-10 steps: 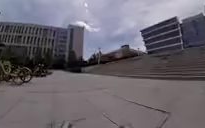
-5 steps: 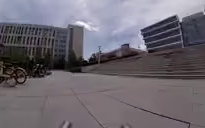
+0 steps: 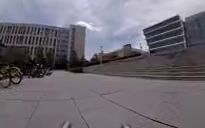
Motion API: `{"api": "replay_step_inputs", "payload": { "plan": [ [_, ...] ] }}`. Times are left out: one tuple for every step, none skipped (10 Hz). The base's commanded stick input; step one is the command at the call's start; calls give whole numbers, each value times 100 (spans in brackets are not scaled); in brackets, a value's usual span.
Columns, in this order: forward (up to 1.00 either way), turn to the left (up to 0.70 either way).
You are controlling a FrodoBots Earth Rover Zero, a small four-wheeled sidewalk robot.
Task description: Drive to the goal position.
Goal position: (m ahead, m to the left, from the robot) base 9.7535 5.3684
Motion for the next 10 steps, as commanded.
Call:
{"api": "replay_step_inputs", "payload": {
  "plan": [
    [70, 30],
    [70, 26],
    [70, 12],
    [70, 3],
    [70, 3],
    [70, 2],
    [70, 1],
    [70, 0],
    [70, 0],
    [70, 0]
  ]
}}
